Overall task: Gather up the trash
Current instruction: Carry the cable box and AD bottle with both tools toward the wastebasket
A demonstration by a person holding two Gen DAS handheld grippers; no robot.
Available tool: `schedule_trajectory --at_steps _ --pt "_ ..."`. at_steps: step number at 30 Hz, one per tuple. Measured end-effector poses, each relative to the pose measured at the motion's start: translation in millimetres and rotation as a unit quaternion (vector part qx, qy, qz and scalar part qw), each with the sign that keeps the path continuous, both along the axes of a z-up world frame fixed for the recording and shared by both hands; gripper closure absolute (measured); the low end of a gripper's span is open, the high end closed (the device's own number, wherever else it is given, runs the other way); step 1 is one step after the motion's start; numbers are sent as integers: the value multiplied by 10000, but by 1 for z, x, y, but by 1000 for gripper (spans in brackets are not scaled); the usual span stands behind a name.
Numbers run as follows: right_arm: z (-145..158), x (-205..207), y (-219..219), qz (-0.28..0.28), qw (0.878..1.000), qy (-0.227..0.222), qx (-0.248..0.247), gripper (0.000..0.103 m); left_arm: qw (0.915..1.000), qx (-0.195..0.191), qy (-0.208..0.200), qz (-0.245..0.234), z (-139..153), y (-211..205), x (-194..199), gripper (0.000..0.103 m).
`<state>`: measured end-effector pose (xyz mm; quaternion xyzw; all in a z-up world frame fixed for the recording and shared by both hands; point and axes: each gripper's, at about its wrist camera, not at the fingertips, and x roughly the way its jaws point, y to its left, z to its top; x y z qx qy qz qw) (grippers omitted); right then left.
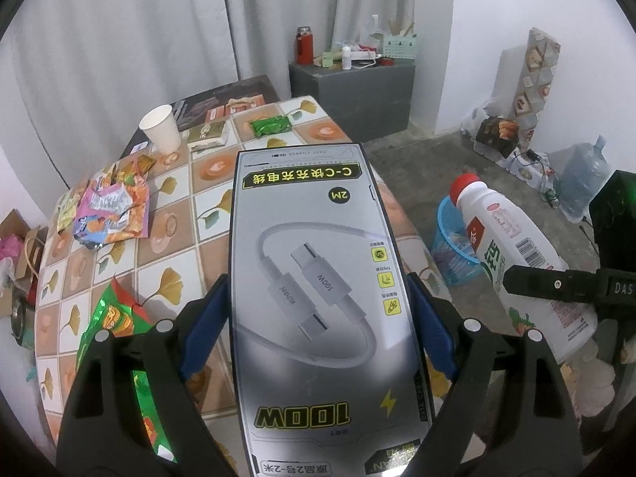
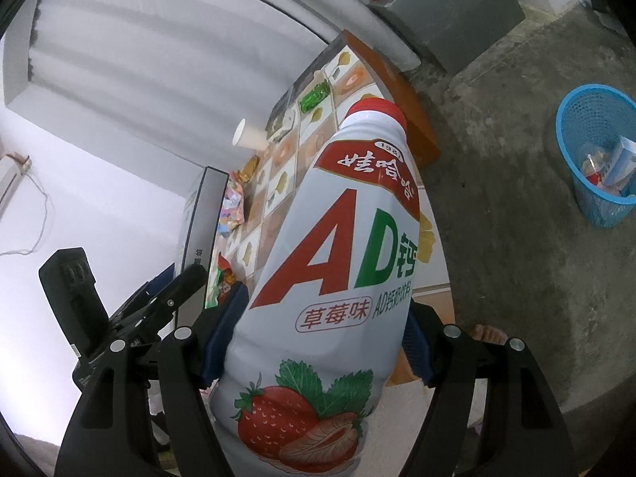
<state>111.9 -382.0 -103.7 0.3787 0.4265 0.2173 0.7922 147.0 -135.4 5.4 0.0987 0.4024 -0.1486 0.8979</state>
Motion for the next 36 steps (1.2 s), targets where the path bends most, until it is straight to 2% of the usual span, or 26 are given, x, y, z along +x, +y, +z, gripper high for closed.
schedule_trajectory --at_steps 26,31,36 --pt "-6 -37 -61 -675 9967 -143 428 33 9976 155 -70 -667 4 -76 -5 22" --pt "-21 -59 -95 -1044 9933 -10 500 33 9957 124 71 -919 -2 -103 6 22" --pt "-44 -78 -133 -1517 9864 229 585 33 9909 -65 453 -1268 -16 -138 25 22"
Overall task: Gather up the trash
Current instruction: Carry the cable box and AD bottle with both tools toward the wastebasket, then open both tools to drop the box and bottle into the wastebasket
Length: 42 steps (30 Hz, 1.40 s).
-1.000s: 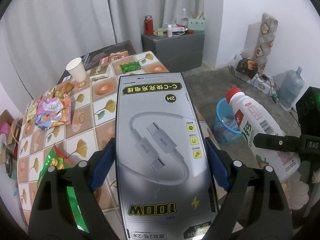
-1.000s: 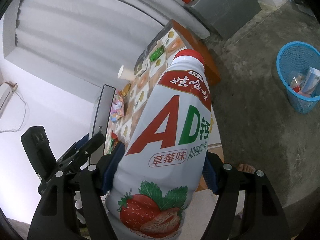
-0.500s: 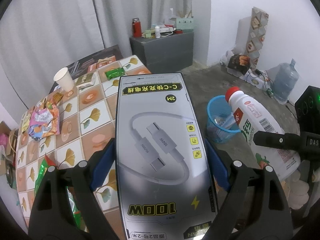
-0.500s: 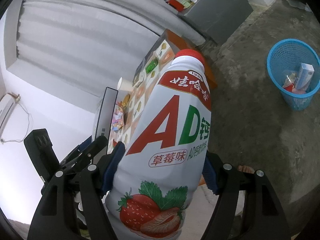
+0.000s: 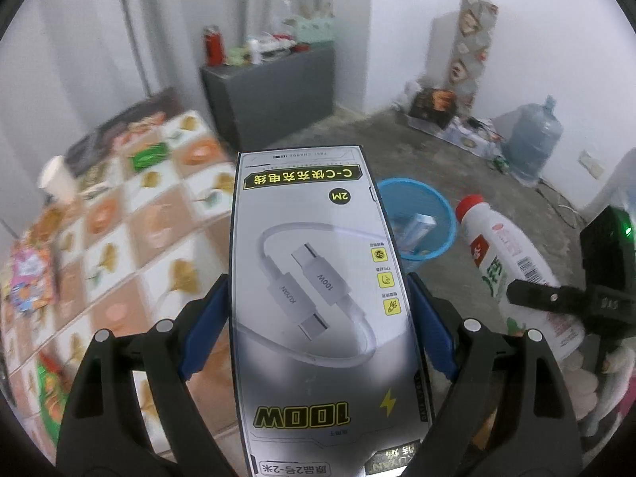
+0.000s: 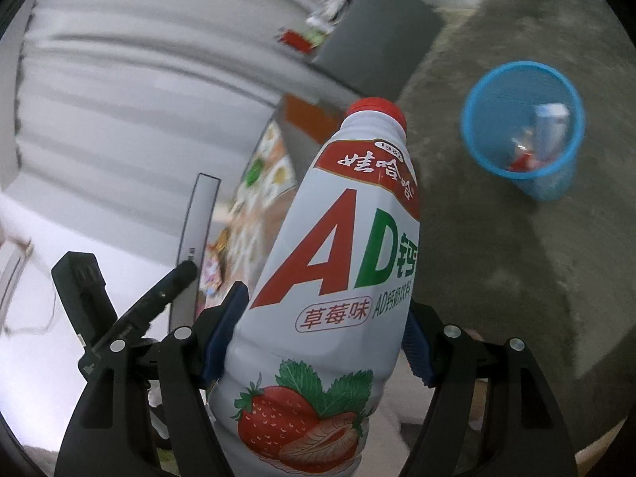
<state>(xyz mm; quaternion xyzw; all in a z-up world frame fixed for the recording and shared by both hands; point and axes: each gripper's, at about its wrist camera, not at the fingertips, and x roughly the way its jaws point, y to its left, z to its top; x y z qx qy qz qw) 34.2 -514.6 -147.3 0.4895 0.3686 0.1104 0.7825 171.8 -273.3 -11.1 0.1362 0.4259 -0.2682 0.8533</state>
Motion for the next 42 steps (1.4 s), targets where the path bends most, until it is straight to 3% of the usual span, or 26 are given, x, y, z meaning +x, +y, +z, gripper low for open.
schedule_trajectory --at_steps 8,13,17,19,22,24,30,36,42 --pt "-33 -1 -51 -666 9967 440 133 33 9933 -92 879 -750 -43 -89 50 22" --pt "-58 37 -88 -911 9925 803 104 33 9862 -76 1321 -998 -71 -154 91 21" --pt "-75 93 -122 -977 9901 1005 2 32 9864 -168 1291 -1002 -86 -209 127 20" --pt "-92 126 -142 -1024 9877 1175 -90 20 9877 -258 1272 -869 -98 -234 149 18" --pt "-122 154 -158 -1094 9797 1648 -314 17 9913 -299 1139 -582 -116 -254 171 17" --pt "-139 153 -161 -1266 9725 1901 -448 17 9905 -318 1270 -430 -127 -254 179 17" --pt "-146 107 -143 -1505 9743 1635 -380 17 9855 -689 1513 -327 -126 -220 176 17" --pt "-130 55 -112 -1655 9749 1370 -576 17 9827 -1048 1408 -599 -87 -182 145 17" --pt "-80 15 -58 -1609 9743 999 -1219 17 9790 -1261 1141 -1121 -37 -134 97 17"
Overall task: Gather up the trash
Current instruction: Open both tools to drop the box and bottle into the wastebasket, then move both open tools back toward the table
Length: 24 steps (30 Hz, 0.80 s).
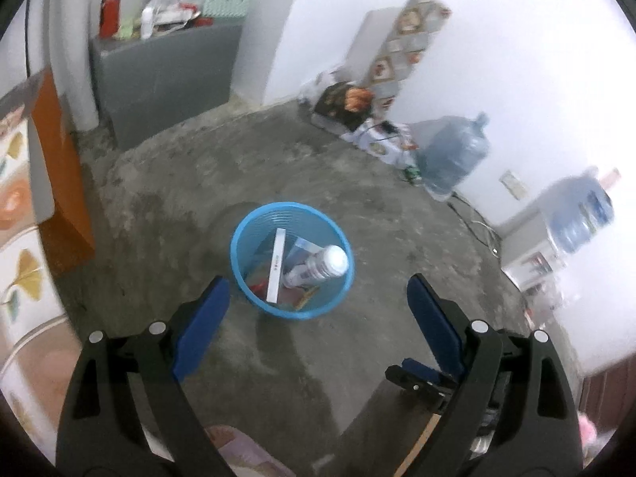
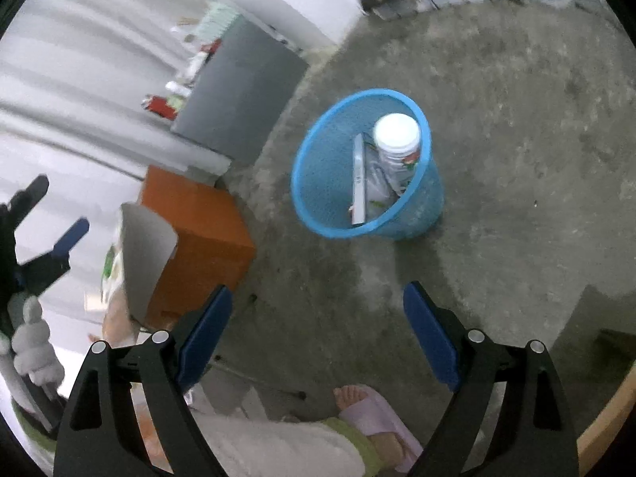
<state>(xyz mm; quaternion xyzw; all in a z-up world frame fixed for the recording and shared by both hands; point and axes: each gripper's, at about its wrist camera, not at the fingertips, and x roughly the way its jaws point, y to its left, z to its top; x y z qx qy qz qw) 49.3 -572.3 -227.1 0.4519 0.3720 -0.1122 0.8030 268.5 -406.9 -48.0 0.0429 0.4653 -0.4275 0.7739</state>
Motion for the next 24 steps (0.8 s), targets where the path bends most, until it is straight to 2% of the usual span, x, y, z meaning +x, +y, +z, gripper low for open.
schedule_trajectory --at_steps 5,10,13,17,24 --pt "61 -11 39 268 9957 -414 -778 17 9986 -112 -520 35 35 56 -40 17" --pt "128 -14 74 517 9809 -869 -1661 6 9934 -342 -963 514 65 122 -72 17" --pt "152 -14 96 662 9714 -983 -2056 6 9893 -460 -1064 881 77 167 -88 17" --pt "170 -15 125 810 9613 -991 -2439 6 9824 -580 -1214 1295 90 226 -107 17" --pt "208 -16 182 1219 9426 -1266 -2839 6 9681 -706 -1464 1910 109 317 -130 17"
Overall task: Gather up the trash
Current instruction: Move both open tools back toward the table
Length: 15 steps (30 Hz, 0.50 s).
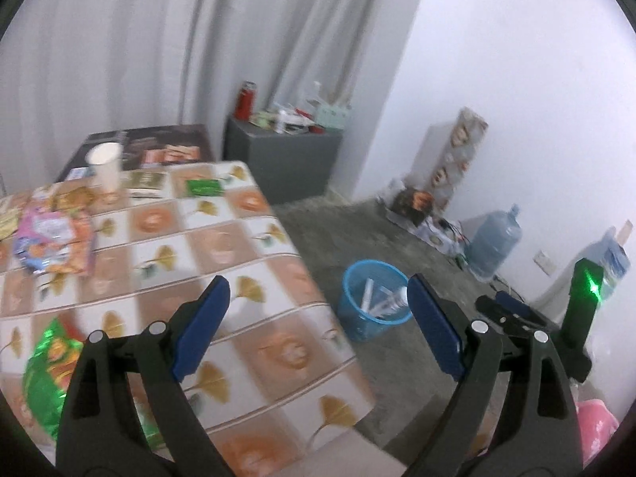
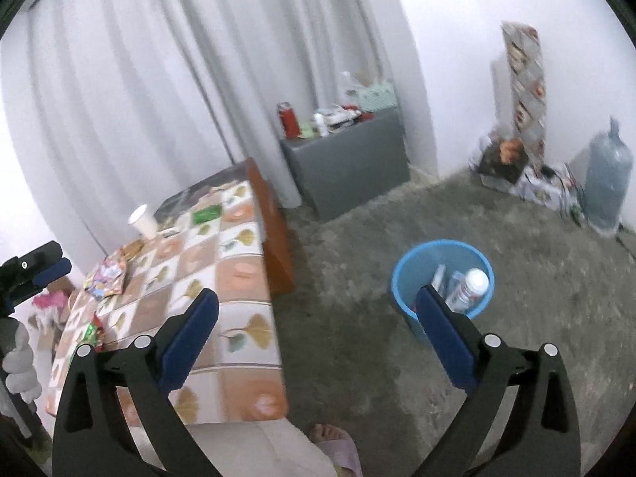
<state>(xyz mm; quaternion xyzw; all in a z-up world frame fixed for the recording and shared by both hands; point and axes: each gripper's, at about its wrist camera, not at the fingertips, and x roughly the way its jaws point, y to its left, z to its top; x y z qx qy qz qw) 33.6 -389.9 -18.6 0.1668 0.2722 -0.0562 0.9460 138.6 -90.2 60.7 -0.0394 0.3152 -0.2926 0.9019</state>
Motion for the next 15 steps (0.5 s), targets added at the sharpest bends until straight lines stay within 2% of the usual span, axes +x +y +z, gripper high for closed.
schedule_trajectory --at_steps 6,12,15 --pt "21 5 53 571 9982 -117 -150 6 9986 -200 -222 436 8 64 -26 17" --pt "23 11 94 1120 9937 17 -34 6 9946 -270 -385 924 11 117 -45 17" --pt "20 14 102 1286 9915 98 154 6 9909 -329 -438 1227 11 142 -54 17"
